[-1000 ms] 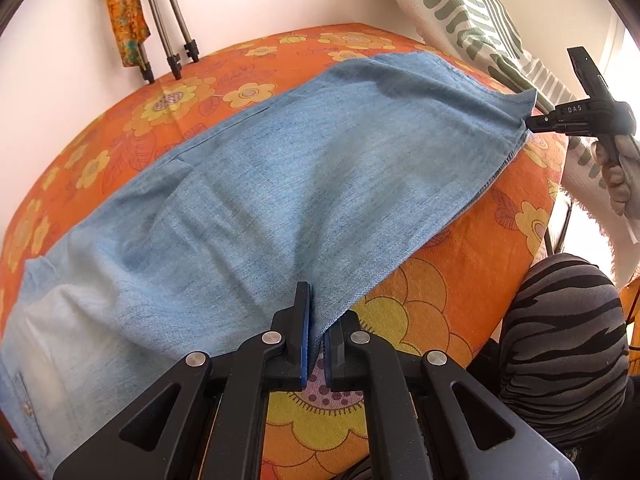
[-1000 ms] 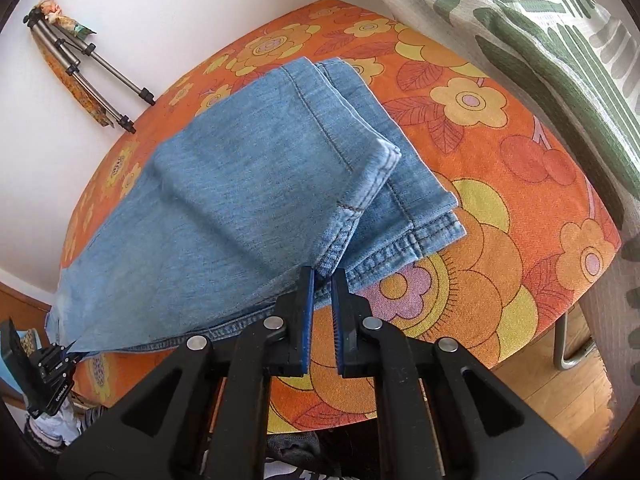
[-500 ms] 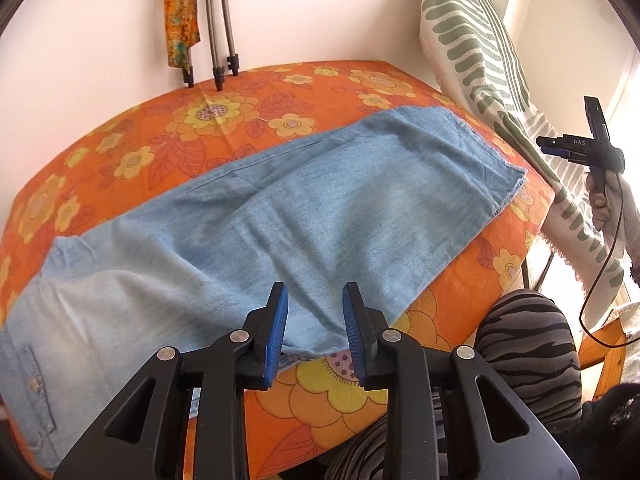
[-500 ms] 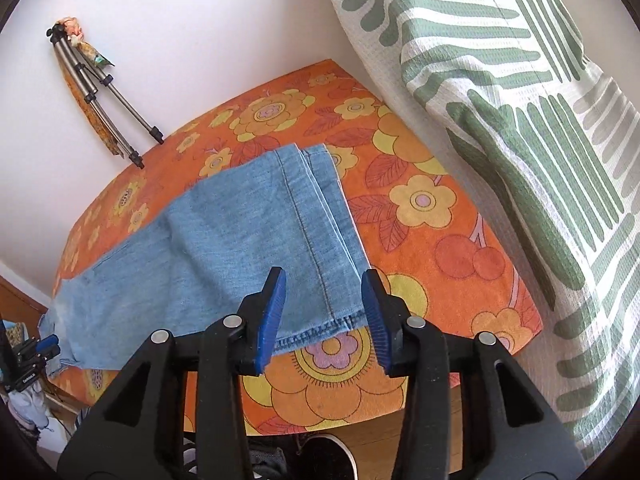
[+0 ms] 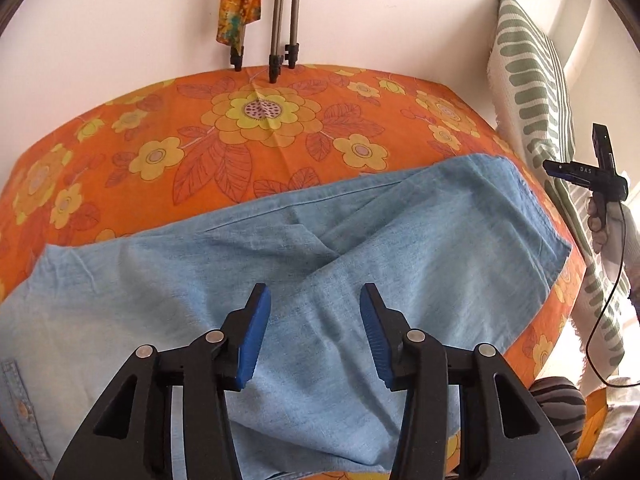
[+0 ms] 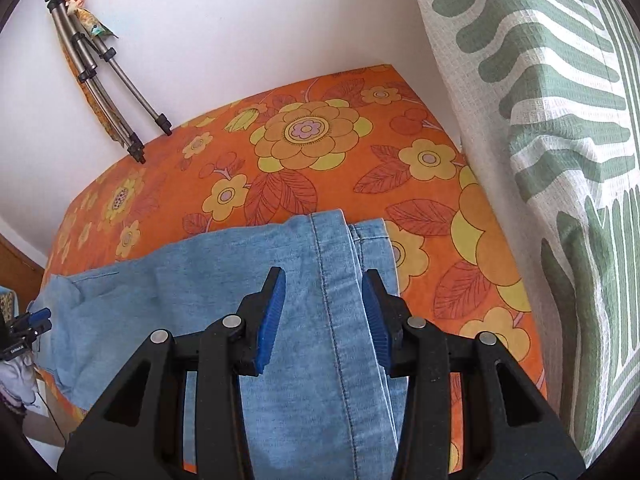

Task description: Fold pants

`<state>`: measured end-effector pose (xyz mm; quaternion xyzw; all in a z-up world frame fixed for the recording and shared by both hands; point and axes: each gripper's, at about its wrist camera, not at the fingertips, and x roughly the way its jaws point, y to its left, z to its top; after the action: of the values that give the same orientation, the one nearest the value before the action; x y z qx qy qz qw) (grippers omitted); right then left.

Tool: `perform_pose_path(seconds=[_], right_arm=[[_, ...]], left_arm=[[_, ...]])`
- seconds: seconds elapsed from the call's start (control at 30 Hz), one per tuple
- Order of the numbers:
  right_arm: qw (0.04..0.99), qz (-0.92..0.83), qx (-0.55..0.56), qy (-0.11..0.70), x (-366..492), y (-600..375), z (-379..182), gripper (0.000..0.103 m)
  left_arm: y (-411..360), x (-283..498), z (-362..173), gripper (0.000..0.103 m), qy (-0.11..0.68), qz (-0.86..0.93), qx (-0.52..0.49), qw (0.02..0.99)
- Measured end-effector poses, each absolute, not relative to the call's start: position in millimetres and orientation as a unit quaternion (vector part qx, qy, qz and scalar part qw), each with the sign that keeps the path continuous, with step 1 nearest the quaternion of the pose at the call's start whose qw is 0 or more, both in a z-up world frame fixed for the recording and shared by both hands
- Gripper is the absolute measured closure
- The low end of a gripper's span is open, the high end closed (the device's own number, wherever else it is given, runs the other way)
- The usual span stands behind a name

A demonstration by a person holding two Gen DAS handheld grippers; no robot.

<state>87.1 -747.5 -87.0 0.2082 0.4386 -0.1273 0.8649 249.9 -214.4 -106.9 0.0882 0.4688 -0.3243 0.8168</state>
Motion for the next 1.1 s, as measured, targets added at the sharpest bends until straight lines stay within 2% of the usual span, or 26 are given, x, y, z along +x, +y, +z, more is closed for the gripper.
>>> perform_pose_path(seconds=[0.27, 0.7, 0.77, 0.8, 0.83, 0.87, 1.0, 1.1], right_arm=[[0.841, -0.128, 0.278, 0.446, 140, -785, -125, 0.061], [0.841, -0.123, 0.217, 0.480, 163, -767, -148, 0.061], [0.844, -0.124, 0.204, 0.481, 162, -764, -148, 0.061], [0.845, -0.126, 0.194, 0.481, 162, -761, -147, 0.062], [0.847, -0.126, 0.187, 0.482, 162, -759, -148, 0.069], [0.847, -0.128, 0.180, 0.484, 162, -757, -148, 0.077], [0.852, -0.133, 0.161, 0.481, 161, -750, -148, 0.090], [0.858, -0.138, 0.158, 0.469, 155, -750, -143, 0.094]], left_arm=[[-228, 273, -123, 0.058, 0.493, -0.316, 0.087, 0.806], [-231, 294, -137, 0.058, 0.518, -0.309, 0.060, 0.795], [-231, 298, -136, 0.049, 0.522, -0.307, 0.050, 0.794], [-231, 301, -135, 0.047, 0.525, -0.302, 0.042, 0.794], [-231, 306, -137, 0.045, 0.535, -0.293, 0.031, 0.792], [-231, 312, -139, 0.045, 0.549, -0.287, 0.016, 0.785], [-232, 328, -147, 0.045, 0.579, -0.262, -0.032, 0.771], [-234, 329, -147, 0.054, 0.573, -0.244, -0.034, 0.782]])
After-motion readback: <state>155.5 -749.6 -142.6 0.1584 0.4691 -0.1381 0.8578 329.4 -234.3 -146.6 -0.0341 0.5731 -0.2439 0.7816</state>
